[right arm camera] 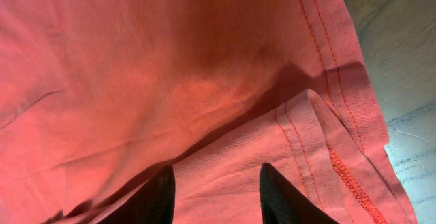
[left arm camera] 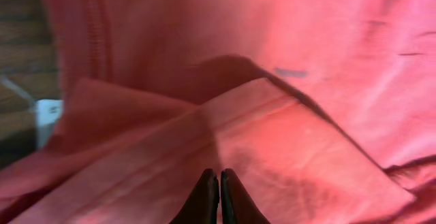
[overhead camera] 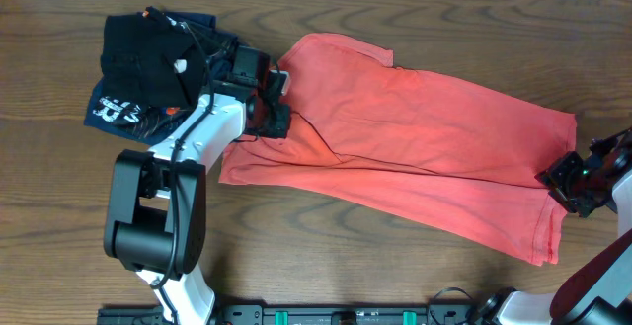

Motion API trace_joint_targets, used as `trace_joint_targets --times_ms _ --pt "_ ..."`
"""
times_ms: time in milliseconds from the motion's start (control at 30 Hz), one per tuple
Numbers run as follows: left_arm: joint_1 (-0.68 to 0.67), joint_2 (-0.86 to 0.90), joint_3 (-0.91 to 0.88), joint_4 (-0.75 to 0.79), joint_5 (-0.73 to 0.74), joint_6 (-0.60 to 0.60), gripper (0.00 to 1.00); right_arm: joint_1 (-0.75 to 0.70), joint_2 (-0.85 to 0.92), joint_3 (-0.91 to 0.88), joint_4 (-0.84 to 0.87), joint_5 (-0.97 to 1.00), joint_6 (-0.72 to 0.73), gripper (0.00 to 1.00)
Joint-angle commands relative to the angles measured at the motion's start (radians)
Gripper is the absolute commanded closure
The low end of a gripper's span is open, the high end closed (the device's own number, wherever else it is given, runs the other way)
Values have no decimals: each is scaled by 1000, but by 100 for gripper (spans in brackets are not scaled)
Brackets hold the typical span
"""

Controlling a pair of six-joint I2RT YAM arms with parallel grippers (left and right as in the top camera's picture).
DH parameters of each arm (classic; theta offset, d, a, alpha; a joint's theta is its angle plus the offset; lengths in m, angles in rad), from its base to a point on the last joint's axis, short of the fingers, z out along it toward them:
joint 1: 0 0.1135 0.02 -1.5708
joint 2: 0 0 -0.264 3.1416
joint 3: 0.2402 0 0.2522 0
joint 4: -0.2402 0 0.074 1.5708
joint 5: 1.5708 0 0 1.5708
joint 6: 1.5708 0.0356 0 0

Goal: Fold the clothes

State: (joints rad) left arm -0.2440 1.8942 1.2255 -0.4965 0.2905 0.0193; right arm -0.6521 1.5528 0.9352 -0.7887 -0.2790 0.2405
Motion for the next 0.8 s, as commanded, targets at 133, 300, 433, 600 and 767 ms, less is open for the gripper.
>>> trace_joint_targets --times_ms 133,300,433,600,767 --pt "-17 5 55 14 0 3 60 7 -15 14 -10 6 -10 62" --pt "-19 64 55 31 -7 4 47 7 -15 14 -8 6 -10 62" --pt "-23 128 55 47 -7 7 47 7 -15 14 -10 6 -10 62" --pt "-23 117 60 50 -7 6 87 7 -14 14 -8 6 -10 62" --pt "-31 47 65 49 -1 6 94 7 -15 14 -4 6 -10 62"
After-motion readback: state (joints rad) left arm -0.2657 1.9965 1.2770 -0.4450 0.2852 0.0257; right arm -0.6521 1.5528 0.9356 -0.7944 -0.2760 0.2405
